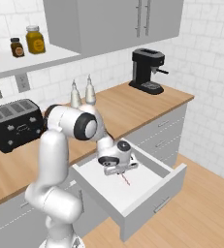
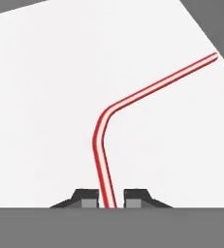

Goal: Take a straw from the drawer in front and place it inside the glass cup on the dining counter.

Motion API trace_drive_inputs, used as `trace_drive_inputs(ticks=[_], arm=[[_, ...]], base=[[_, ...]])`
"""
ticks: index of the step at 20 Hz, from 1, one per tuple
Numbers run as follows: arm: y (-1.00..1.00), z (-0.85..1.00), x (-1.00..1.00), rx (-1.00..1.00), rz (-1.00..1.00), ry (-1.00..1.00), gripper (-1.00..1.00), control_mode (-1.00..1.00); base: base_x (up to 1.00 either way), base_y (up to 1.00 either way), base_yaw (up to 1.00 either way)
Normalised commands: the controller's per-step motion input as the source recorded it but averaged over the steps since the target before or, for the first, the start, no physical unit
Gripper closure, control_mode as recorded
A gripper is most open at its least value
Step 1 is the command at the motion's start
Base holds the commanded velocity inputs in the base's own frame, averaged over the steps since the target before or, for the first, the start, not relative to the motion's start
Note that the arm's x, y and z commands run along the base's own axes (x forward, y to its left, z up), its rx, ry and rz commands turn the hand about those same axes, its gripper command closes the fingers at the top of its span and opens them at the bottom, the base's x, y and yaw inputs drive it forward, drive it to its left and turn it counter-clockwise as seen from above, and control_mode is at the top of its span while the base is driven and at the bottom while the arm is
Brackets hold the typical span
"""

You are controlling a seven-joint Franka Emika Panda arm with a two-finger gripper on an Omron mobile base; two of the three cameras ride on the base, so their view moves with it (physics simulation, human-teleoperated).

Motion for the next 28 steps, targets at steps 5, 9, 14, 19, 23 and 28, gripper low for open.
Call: trace_drive_inputs(ticks=[5, 9, 14, 19, 23, 28], arm=[[-0.02, 0.92, -0.31, -0.03, 0.04, -0.27, 1.0, -1.0], [-0.09, 1.0, -0.24, -0.02, 0.03, -0.25, 1.0, -1.0], [-0.13, 1.0, -0.14, 0.0, 0.01, -0.21, 1.0, -1.0], [-0.23, 1.0, 0.0, 0.0, 0.0, -0.1, 1.0, -1.0], [-0.24, 1.0, 0.0, 0.0, 0.0, -0.02, 1.0, -1.0], [-0.26, 1.0, 0.0, 0.04, 0.0, 0.0, 1.0, -1.0]], base=[[0.0, 0.0, 0.0], [0.0, 0.0, 0.0], [0.0, 0.0, 0.0], [0.0, 0.0, 0.0], [0.0, 0.0, 0.0], [0.0, 0.0, 0.0]])
